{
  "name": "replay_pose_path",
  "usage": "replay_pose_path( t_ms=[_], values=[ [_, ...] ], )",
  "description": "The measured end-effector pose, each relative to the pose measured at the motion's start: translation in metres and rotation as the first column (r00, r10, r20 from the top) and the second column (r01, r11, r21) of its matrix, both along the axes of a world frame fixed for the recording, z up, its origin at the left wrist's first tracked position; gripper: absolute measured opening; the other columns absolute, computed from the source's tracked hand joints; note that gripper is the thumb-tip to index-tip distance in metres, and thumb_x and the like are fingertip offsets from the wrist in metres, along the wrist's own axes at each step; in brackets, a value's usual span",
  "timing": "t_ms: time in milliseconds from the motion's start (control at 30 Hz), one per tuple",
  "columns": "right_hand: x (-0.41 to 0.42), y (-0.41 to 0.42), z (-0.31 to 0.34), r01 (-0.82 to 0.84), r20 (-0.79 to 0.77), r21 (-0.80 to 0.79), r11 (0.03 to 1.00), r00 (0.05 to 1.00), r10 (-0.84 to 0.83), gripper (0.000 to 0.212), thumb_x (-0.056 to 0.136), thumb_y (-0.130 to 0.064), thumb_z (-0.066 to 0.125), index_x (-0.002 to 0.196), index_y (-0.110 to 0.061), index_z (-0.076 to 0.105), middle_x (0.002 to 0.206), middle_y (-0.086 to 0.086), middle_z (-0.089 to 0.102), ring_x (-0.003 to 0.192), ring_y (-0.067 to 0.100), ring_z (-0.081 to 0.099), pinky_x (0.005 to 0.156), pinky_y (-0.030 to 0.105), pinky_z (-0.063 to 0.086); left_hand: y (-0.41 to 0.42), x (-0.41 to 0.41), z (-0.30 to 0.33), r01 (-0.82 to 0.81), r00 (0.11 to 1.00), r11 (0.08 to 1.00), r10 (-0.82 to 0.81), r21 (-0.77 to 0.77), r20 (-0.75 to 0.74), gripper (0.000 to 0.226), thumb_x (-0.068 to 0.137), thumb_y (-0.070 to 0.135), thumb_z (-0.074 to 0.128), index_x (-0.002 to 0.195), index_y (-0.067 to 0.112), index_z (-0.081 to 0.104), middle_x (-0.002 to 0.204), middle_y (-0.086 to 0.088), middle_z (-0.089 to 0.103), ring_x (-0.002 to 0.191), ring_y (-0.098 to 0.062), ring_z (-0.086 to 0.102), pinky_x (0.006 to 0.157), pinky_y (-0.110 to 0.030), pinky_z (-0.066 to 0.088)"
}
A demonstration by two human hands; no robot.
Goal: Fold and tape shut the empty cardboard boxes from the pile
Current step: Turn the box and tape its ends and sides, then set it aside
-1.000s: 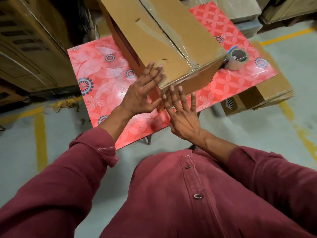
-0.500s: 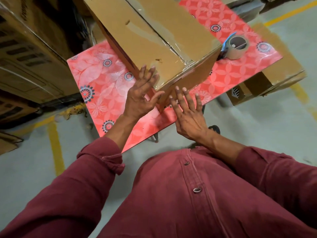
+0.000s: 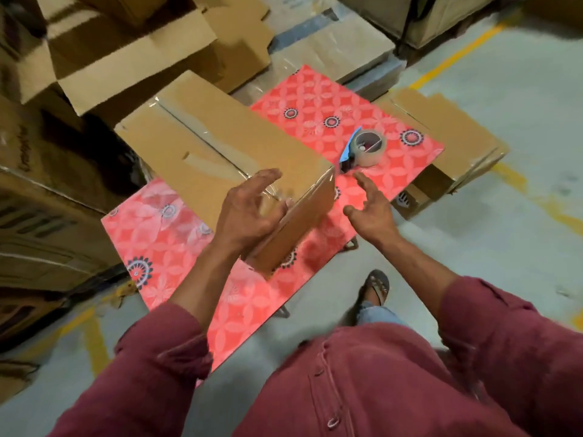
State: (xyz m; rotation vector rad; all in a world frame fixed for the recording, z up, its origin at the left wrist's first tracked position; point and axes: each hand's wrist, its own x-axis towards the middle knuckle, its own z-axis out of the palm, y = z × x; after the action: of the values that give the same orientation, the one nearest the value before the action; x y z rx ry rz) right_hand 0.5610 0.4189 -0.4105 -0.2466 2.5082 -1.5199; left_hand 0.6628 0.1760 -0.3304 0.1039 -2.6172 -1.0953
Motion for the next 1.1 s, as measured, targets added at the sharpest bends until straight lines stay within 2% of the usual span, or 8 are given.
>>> replay_pose_path(
  t_ms=[67, 267, 367, 500, 600, 800, 933, 1100],
  values=[
    [-0.022, -0.003, -0.001, 0.000, 0.066, -0.070, 0.998, 0.998, 0.004, 0.077, 0.080, -0.008, 0.066, 0.154, -0.020, 0.046, 0.152, -0.007, 0.051, 0.139, 0.009, 0.047, 0.117, 0.044, 0.041, 0.016, -0.038, 0.007, 0.048, 0.998, 0.998, -0.047, -0.028, 0.036, 0.045, 0.085, 0.023, 0.070, 0.129, 0.014, 0.072, 0.136, -0.001, 0.069, 0.122, 0.017, 0.055, 0.102, -0.010, 0.044],
    [-0.047, -0.012, -0.017, -0.121, 0.115, -0.225, 0.967, 0.982, 0.150, 0.086, 0.067, -0.032, 0.054, 0.151, -0.015, 0.050, 0.153, 0.000, 0.053, 0.140, 0.005, 0.046, 0.116, 0.037, 0.042, 0.033, -0.120, 0.009, 0.230, 0.932, 0.963, -0.175, -0.144, 0.317, 0.061, 0.076, 0.023, 0.050, 0.133, 0.015, 0.071, 0.134, -0.007, 0.070, 0.130, -0.015, 0.061, 0.114, -0.035, 0.045],
    [-0.044, -0.019, -0.029, -0.182, 0.103, -0.294, 0.938, 0.970, 0.220, 0.081, 0.071, -0.014, 0.052, 0.152, -0.016, 0.050, 0.152, -0.001, 0.055, 0.142, 0.011, 0.049, 0.116, 0.038, 0.043, 0.030, -0.137, 0.000, 0.284, 0.900, 0.932, -0.177, -0.227, 0.400, 0.065, 0.074, 0.021, 0.048, 0.135, 0.017, 0.069, 0.141, -0.014, 0.065, 0.141, -0.025, 0.053, 0.122, -0.042, 0.037],
    [-0.030, -0.027, -0.046, -0.190, 0.048, -0.296, 0.936, 0.976, 0.214, 0.088, 0.069, -0.003, 0.047, 0.154, -0.021, 0.047, 0.145, 0.004, 0.061, 0.128, 0.028, 0.062, 0.113, 0.038, 0.047, 0.022, -0.139, -0.009, 0.340, 0.889, 0.911, -0.231, -0.233, 0.395, 0.062, 0.077, 0.022, 0.047, 0.135, 0.016, 0.069, 0.143, 0.000, 0.062, 0.145, -0.017, 0.046, 0.128, -0.040, 0.023],
    [-0.014, -0.029, -0.049, -0.208, -0.047, -0.236, 0.949, 0.978, 0.203, 0.095, 0.067, 0.000, 0.047, 0.161, -0.008, 0.031, 0.164, 0.008, 0.035, 0.151, 0.013, 0.032, 0.124, 0.023, 0.025, 0.019, -0.140, -0.013, 0.349, 0.886, 0.913, -0.248, -0.211, 0.392, 0.066, 0.077, 0.031, 0.042, 0.136, 0.016, 0.069, 0.144, 0.000, 0.062, 0.147, -0.013, 0.044, 0.129, -0.040, 0.022],
    [0.014, -0.050, -0.056, -0.202, -0.246, -0.074, 0.977, 0.953, 0.178, 0.100, 0.069, -0.005, 0.050, 0.161, 0.003, 0.015, 0.170, 0.026, 0.001, 0.159, 0.037, 0.006, 0.124, 0.057, 0.025, 0.025, -0.138, -0.015, 0.303, 0.906, 0.934, -0.221, -0.189, 0.361, 0.060, 0.079, 0.014, 0.048, 0.135, 0.014, 0.070, 0.143, -0.003, 0.063, 0.142, 0.001, 0.040, 0.129, -0.039, 0.020],
    [0.016, -0.052, -0.057, -0.145, -0.298, -0.130, 0.981, 0.949, 0.101, 0.096, 0.067, -0.002, 0.049, 0.160, 0.000, 0.024, 0.169, 0.028, 0.006, 0.158, 0.039, 0.010, 0.123, 0.059, 0.026, 0.025, -0.137, -0.017, 0.290, 0.907, 0.942, -0.214, -0.169, 0.364, 0.060, 0.078, 0.013, 0.049, 0.135, 0.014, 0.070, 0.144, -0.002, 0.063, 0.142, 0.002, 0.039, 0.130, -0.039, 0.017],
    [-0.004, -0.037, -0.063, -0.134, -0.184, -0.394, 0.909, 0.981, 0.065, 0.061, 0.085, -0.020, 0.050, 0.142, -0.001, 0.058, 0.158, 0.018, 0.042, 0.152, 0.023, 0.031, 0.129, 0.039, 0.018, 0.024, -0.138, -0.017, 0.284, 0.900, 0.949, -0.214, -0.136, 0.381, 0.063, 0.076, 0.014, 0.048, 0.135, 0.013, 0.070, 0.145, -0.002, 0.062, 0.140, 0.006, 0.037, 0.130, -0.038, 0.015]
  ],
)
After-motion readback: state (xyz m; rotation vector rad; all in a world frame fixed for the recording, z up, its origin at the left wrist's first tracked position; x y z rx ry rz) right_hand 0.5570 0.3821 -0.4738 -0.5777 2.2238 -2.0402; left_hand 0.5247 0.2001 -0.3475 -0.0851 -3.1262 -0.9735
